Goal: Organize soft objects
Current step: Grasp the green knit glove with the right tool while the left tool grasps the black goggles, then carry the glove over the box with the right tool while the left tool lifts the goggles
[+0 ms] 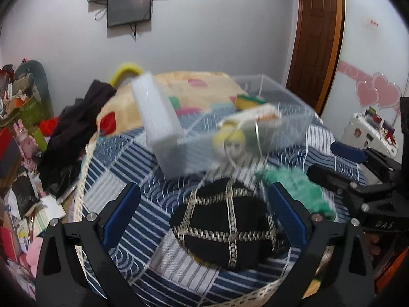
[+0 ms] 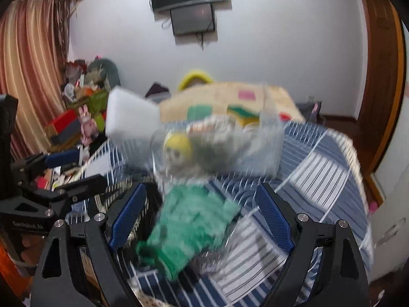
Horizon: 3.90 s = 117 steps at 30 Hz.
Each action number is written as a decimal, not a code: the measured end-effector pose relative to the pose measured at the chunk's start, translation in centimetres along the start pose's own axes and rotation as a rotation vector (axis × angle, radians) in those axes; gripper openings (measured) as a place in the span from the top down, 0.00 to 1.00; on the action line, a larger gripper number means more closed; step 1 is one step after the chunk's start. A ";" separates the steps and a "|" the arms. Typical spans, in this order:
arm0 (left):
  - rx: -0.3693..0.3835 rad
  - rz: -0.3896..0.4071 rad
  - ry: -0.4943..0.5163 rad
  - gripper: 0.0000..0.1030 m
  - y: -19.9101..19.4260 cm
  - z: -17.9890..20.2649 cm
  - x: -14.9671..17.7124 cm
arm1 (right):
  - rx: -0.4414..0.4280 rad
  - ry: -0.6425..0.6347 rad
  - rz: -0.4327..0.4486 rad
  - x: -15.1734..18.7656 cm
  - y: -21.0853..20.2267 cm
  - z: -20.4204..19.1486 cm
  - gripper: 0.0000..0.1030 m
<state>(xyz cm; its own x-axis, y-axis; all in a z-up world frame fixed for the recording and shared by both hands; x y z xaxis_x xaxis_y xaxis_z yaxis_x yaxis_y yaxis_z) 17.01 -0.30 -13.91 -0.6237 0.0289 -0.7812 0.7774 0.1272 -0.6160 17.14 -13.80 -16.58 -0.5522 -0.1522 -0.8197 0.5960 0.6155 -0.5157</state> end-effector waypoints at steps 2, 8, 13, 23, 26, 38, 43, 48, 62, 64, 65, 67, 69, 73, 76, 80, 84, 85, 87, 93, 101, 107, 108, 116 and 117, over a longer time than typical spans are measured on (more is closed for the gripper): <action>0.004 -0.025 0.004 0.02 0.4 0.2 1.2 | -0.009 0.012 -0.038 1.0 0.8 0.2 0.16; 0.020 -0.088 0.006 0.02 1.7 0.9 3.5 | -0.024 0.016 -0.059 1.8 1.1 0.5 0.25; 0.052 -0.129 0.033 0.02 3.0 2.2 4.4 | -0.057 0.033 -0.082 2.6 1.4 0.6 0.51; 0.043 -0.108 0.032 0.38 3.7 2.5 4.2 | -0.067 0.025 -0.042 2.2 0.6 0.2 0.81; 0.064 -0.121 0.006 0.53 3.9 2.2 4.2 | -0.075 0.016 -0.032 2.0 0.4 -0.1 0.86; 0.070 -0.073 -0.050 0.75 1.7 0.4 2.9 | -0.061 0.003 0.045 0.4 -1.9 -0.3 0.87; 0.058 -0.033 -0.070 0.93 0.3 -0.5 1.9 | -0.039 0.009 0.086 -0.6 -3.2 0.2 0.87; 0.056 -0.013 -0.076 0.97 -0.7 -1.0 1.0 | -0.026 0.006 0.117 -1.5 -4.4 0.5 0.87; 0.061 -0.128 -0.023 0.55 2.0 0.2 3.7 | -0.028 0.012 0.126 -1.7 -4.8 0.7 0.87; 0.068 -0.155 -0.014 0.63 2.8 0.5 4.3 | -0.029 0.014 0.127 -1.7 -4.8 0.7 0.87; 0.070 -0.161 -0.015 0.73 3.1 0.5 4.6 | -0.028 0.014 0.127 -1.7 -4.7 0.7 0.87; 0.078 -0.165 -0.024 0.83 3.4 0.4 4.9 | -0.026 0.015 0.124 -1.8 -4.5 0.7 0.87; 0.089 -0.156 -0.027 0.88 3.1 0.2 4.8 | -0.028 0.013 0.123 -2.0 -4.5 0.6 0.87; 0.056 -0.093 -0.025 0.90 1.4 -0.5 3.7 | -0.026 -0.002 0.142 -3.0 -4.8 0.4 0.87; 0.050 -0.059 -0.029 0.90 0.1 -0.7 2.4 | -0.021 -0.019 0.173 -4.5 -5.4 0.2 0.87; 0.034 0.003 -0.026 0.90 -1.9 -1.1 0.0 | -0.017 -0.038 0.205 -6.0 -5.7 0.0 0.87; 0.040 0.046 -0.043 0.90 -3.2 -1.6 -2.2 | -0.021 -0.054 0.234 -7.7 -5.7 -0.3 0.87; 0.040 0.056 -0.049 0.90 -3.4 -1.6 -2.8 | -0.020 -0.061 0.243 -8.3 -5.6 -0.4 0.87; 0.044 0.079 -0.061 0.90 -3.7 -1.7 -4.1 | -0.013 -0.075 0.260 -9.2 -5.5 -0.5 0.87; 0.039 0.140 -0.067 0.90 -3.3 -1.1 -8.1 | -0.001 -0.085 0.296 -11.6 -4.6 -0.1 0.87; 0.030 0.153 -0.046 0.90 -0.1 0.9 -10.8 | 0.034 -0.110 0.242 -11.9 -1.2 1.1 0.87; 0.016 0.092 -0.049 0.90 4.2 1.4 -11.3 | 0.043 -0.091 0.153 -10.2 1.8 2.6 0.87; 0.024 0.072 -0.053 0.90 5.0 1.5 -11.1 | 0.051 -0.094 0.143 -10.0 2.1 2.8 0.87; 0.056 -0.021 -0.048 0.89 9.0 2.8 -9.4 | 0.080 -0.110 0.057 -8.7 3.7 3.2 0.86; 0.053 -0.024 -0.040 0.88 9.1 2.9 -9.2 | 0.085 -0.111 0.050 -8.7 3.8 3.3 0.86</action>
<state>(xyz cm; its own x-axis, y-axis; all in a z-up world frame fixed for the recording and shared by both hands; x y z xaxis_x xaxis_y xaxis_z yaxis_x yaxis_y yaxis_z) 30.10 -2.32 -12.59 -0.6394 -0.0138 -0.7688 0.7660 0.0749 -0.6385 26.10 -12.70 -12.26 -0.4550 -0.2106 -0.8652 0.6714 0.5572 -0.4887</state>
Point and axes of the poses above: each gripper's, at about its wrist camera, not at the fingertips, and y roughly the way its jaws point, z to its right, x to its underside, the point moved 9 cm from there along y, roughly the way its jaws point, and after that the axes turned 13 degrees about -x, right-handed, at the moved point
